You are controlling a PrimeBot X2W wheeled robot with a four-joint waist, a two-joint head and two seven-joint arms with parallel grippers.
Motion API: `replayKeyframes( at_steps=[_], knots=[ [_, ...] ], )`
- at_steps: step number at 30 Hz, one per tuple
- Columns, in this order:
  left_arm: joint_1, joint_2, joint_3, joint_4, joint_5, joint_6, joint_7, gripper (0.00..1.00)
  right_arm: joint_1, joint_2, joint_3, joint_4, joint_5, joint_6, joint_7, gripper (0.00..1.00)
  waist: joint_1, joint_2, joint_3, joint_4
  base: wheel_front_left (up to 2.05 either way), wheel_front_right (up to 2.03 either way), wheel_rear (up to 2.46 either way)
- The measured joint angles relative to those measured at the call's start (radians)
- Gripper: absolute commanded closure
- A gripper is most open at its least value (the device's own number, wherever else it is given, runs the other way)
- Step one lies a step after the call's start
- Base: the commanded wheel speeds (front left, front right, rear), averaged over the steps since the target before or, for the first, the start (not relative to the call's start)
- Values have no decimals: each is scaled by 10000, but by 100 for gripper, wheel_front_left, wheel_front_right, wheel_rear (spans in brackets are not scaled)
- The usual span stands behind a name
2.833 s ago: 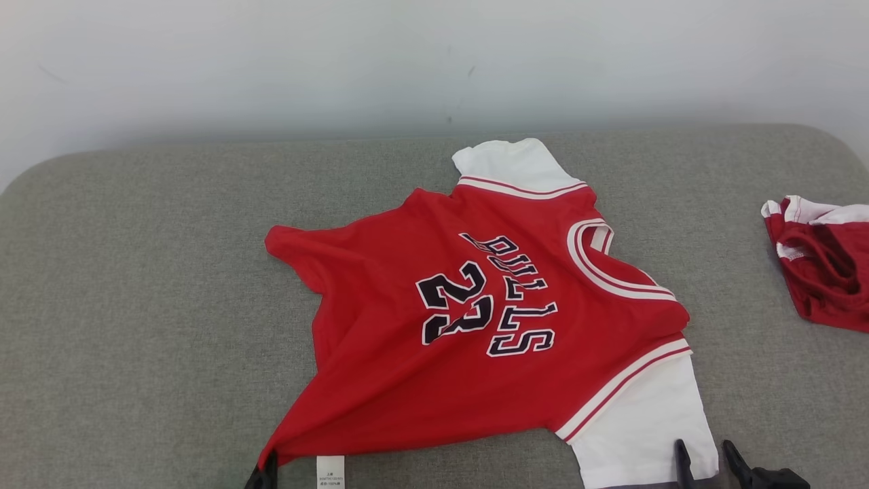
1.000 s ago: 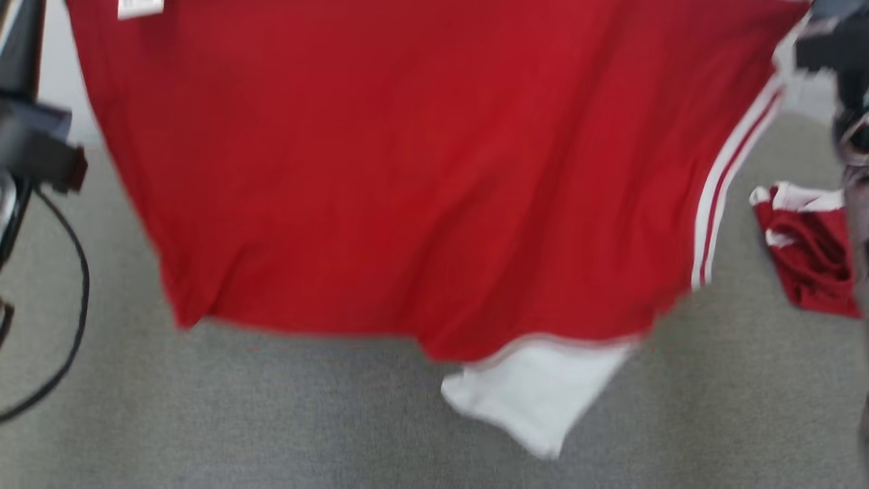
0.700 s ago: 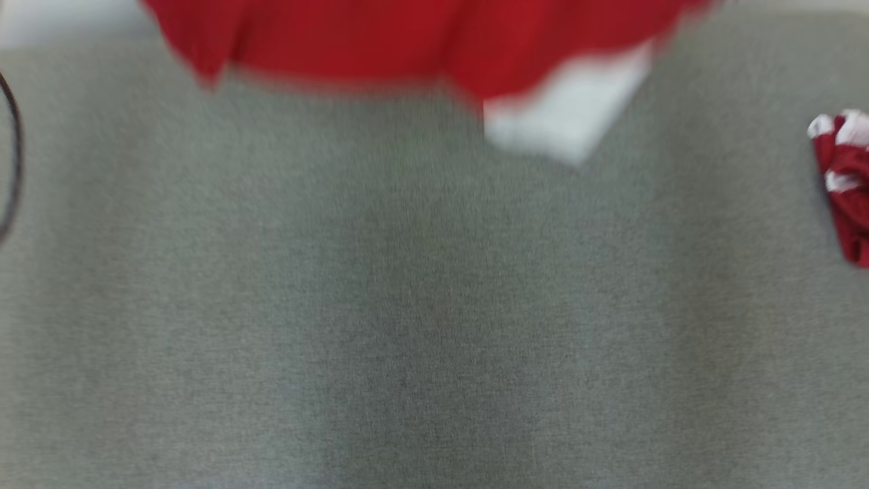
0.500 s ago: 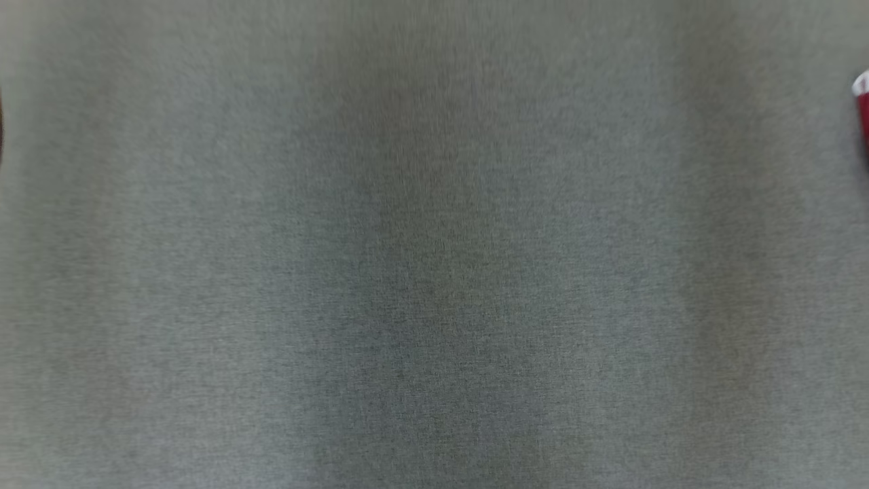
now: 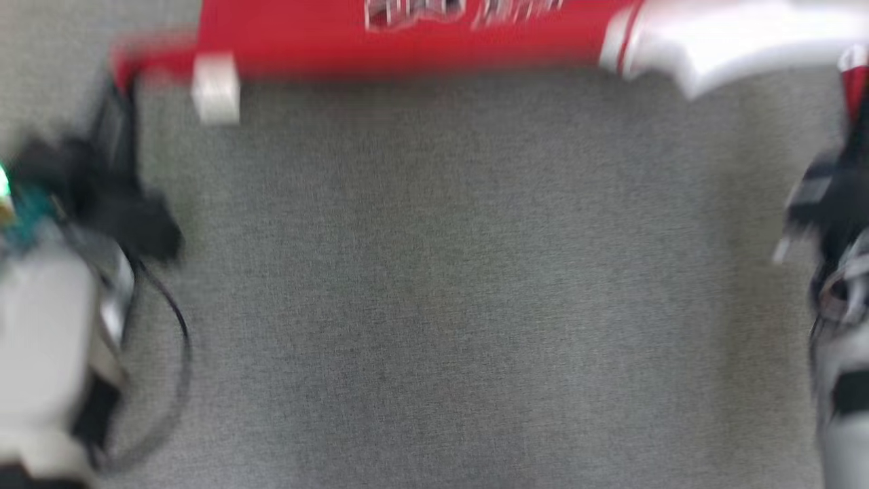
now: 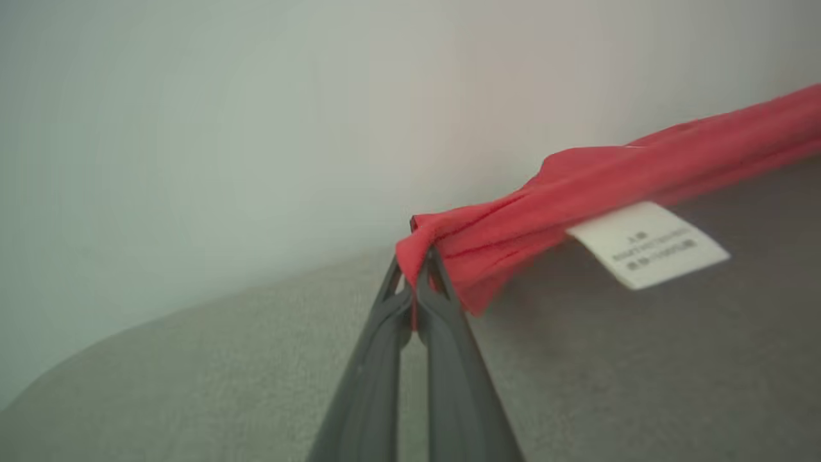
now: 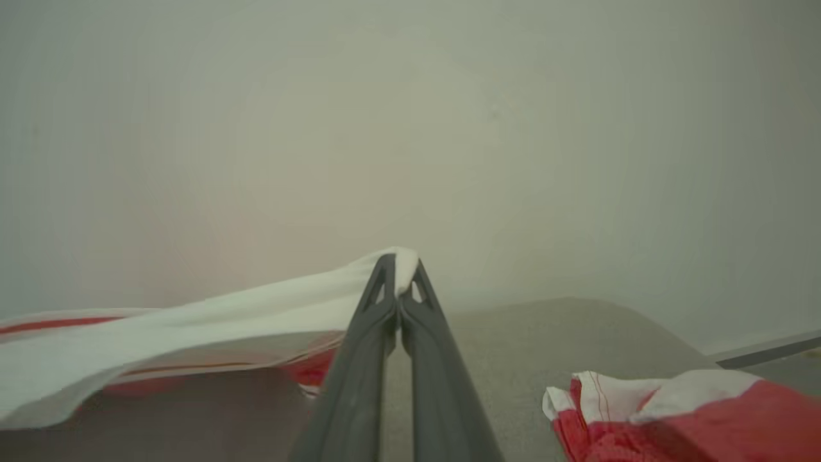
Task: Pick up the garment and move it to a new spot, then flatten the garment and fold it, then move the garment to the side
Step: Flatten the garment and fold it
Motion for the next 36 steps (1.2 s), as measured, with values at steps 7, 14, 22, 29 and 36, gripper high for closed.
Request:
replayKeyframes(
  at_steps=[7, 14, 22, 29, 36],
  knots=[
    [3023, -1104, 1120, -209, -125, 59, 6, 100, 2480, 594, -117, 90, 100, 0, 2, 100, -1, -2, -875, -106, 0, 0, 0],
    [5303, -2151, 2443, -205, 121, -107, 8, 100, 4141, 1074, 36, 688, -224, 0, 2, 100, -2, -2, -1964, -283, 0, 0, 0],
    [7249, -3041, 3469, -117, 316, -293, 10, 100, 5637, 1296, 426, 1388, -508, 0, 0, 100, -1, -3, -3180, -286, 0, 0, 0],
    [8395, -3260, 3904, 46, 548, -539, 12, 100, 6789, 1264, 844, 1883, -658, 0, 0, 100, 0, -3, -4223, -162, 0, 0, 0],
    [9069, -3404, 4353, 176, 537, -623, 12, 100, 7762, 1256, 953, 1962, -836, 0, 0, 100, 0, -3, -4956, -48, 0, 0, 0]
  ],
)
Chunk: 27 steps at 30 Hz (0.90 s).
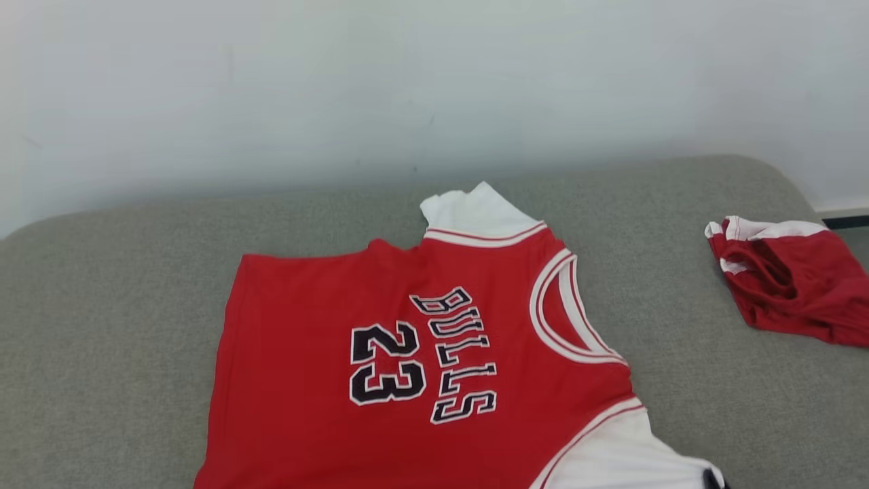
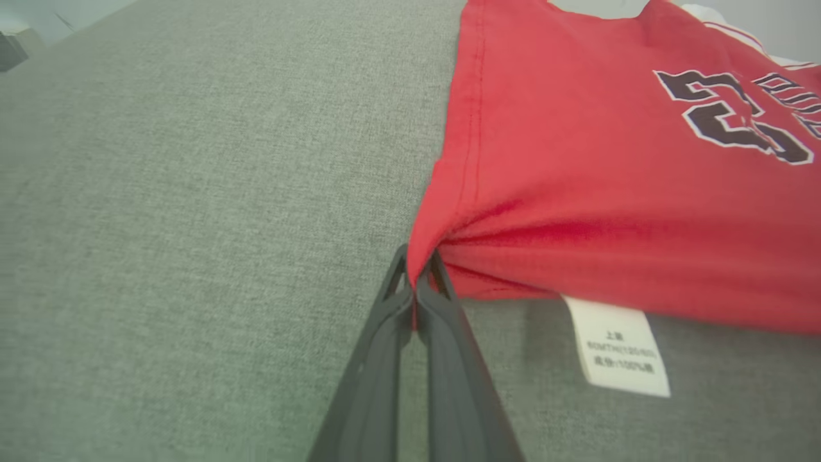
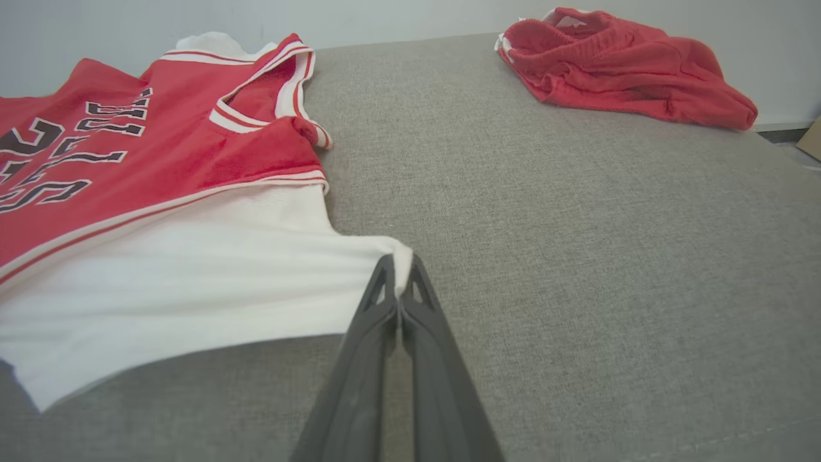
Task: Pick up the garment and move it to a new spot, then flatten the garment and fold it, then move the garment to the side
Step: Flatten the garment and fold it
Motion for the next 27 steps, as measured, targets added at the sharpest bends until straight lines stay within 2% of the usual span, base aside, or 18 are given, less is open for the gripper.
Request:
replayKeyframes(
  at_steps=[9, 12, 21, 27],
  knots=[
    [554, -134, 173, -178, -21, -4, 0, 100, 724, -10, 222, -261, -148, 0, -2, 100, 1, 1, -360, -8, 0, 0, 0],
    [554, -134, 38, -389, -12, -2, 0, 100, 769, -38, 385, -635, -150, -2, -2, 100, 1, 1, -345, -10, 0, 0, 0],
    [391, -127, -443, -1442, -13, 2, 0, 100, 611, -460, 1264, -2888, 29, -12, -6, 100, 3, 2, -108, 5, 0, 0, 0],
    [-166, -105, -732, -1906, -23, 4, 0, 100, -6, -489, 1264, -3083, 117, -12, -6, 100, 3, 2, 112, 60, 0, 0, 0]
  ],
)
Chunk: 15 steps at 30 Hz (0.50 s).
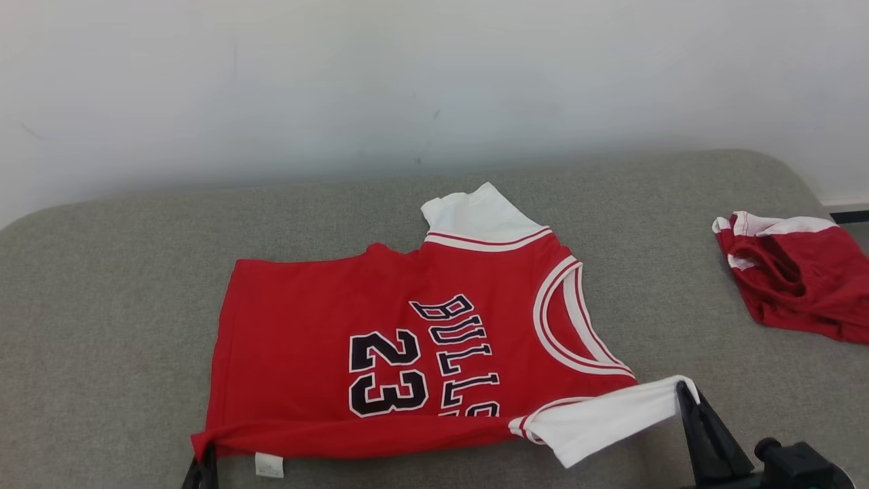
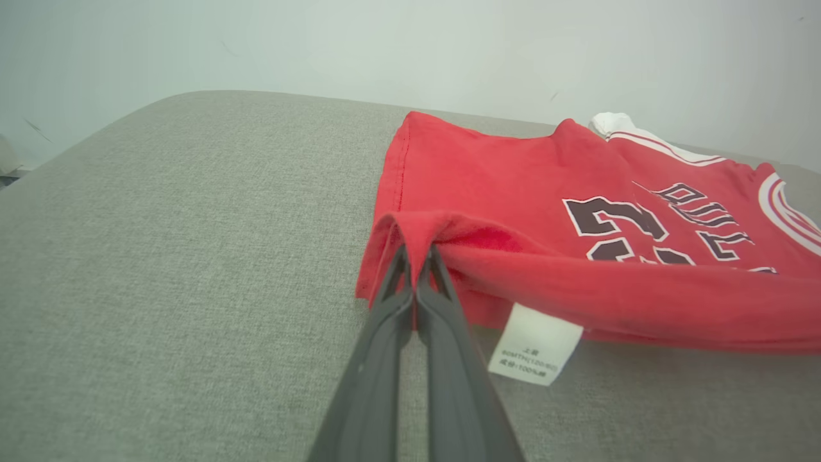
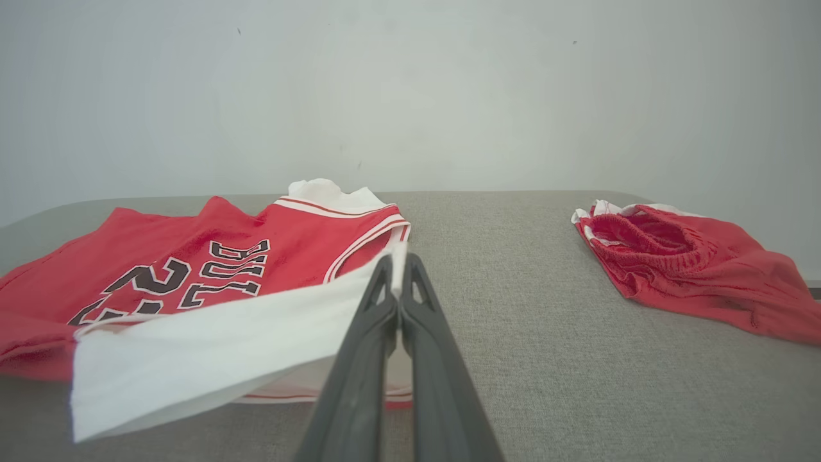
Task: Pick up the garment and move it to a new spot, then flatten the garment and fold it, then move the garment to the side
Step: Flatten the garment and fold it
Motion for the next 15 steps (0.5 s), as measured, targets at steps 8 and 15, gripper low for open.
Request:
replayKeyframes(
  at_steps=[8, 15],
  knots=[
    [-1040, 125, -270, -23, 61, 0, 0, 100, -1554, -42, 59, 1009, 10, 0, 2, 100, 0, 0, 531, 144, 0, 0, 0],
    [-2073, 127, -326, 337, 186, 0, 0, 100, -2905, -132, 19, 1791, -19, 0, 0, 100, 1, 1, 1306, 311, 0, 0, 0]
  ],
)
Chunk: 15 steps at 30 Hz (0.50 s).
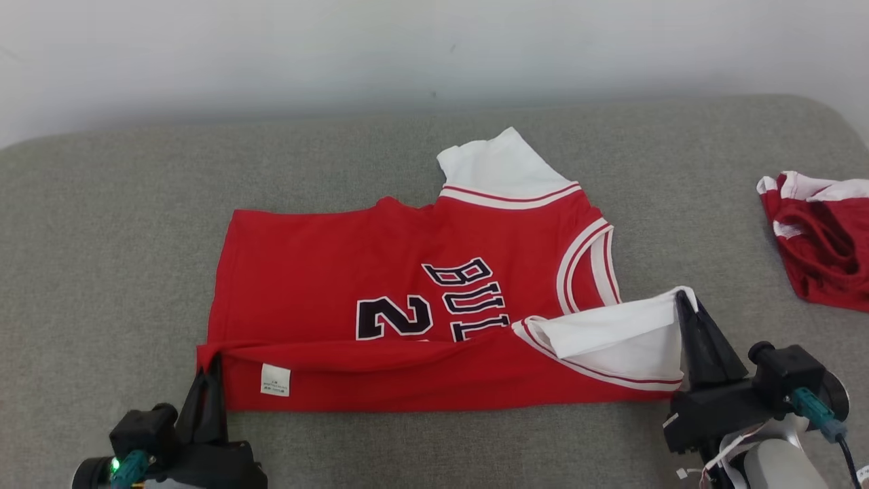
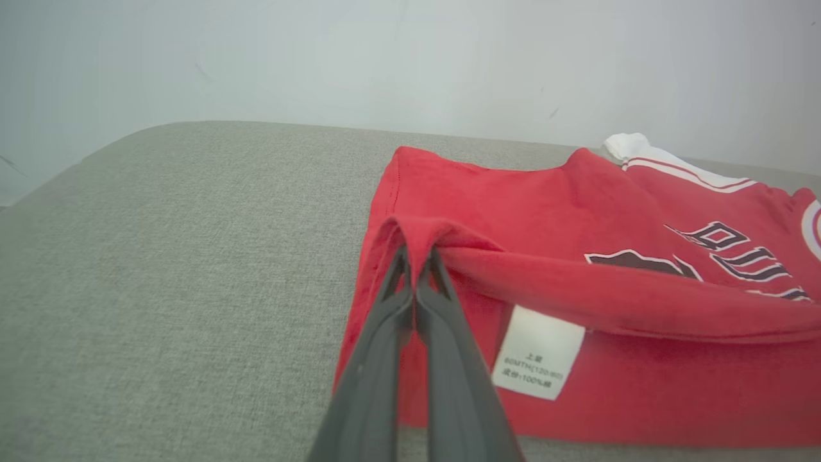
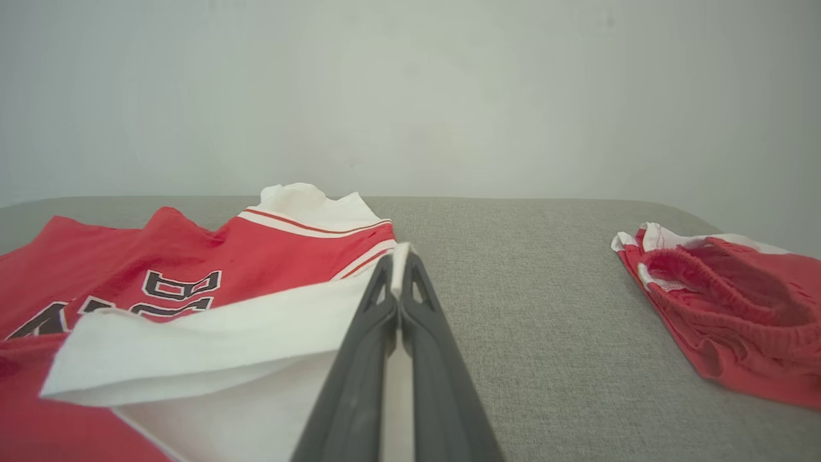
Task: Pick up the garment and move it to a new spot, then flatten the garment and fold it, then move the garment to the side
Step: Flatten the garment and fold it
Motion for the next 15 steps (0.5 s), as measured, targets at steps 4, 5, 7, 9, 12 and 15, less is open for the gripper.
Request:
replayKeyframes(
  at_steps=[4, 5, 7, 9, 12, 15],
  knots=[
    [-423, -2, -67, 253, 82, -2, 0, 100, -527, -21, -115, 462, -142, 0, -2, 100, 0, 0, 422, 101, 0, 0, 0],
    [-508, 0, -82, 313, 96, 0, 0, 100, -617, -19, -153, 554, -169, 0, -2, 100, 0, 0, 514, 125, 0, 0, 0],
    [-666, -6, -92, 420, 127, -2, 0, 100, -800, -4, -221, 715, -182, 0, 0, 100, 1, 0, 688, 167, 0, 0, 0],
    [-807, -2, -113, 545, 155, 0, 0, 100, -960, 21, -249, 869, -228, 0, 0, 100, 1, 0, 835, 203, 0, 0, 0],
    [-944, 2, -109, 717, 190, -2, 0, 100, -1127, 69, -278, 999, -267, 0, 0, 100, 1, 1, 1015, 239, 0, 0, 0],
    [-1075, 8, -104, 773, 251, -2, 0, 100, -1296, 119, -303, 1156, -318, 0, 0, 100, 0, 0, 1156, 251, 0, 0, 0]
  ],
)
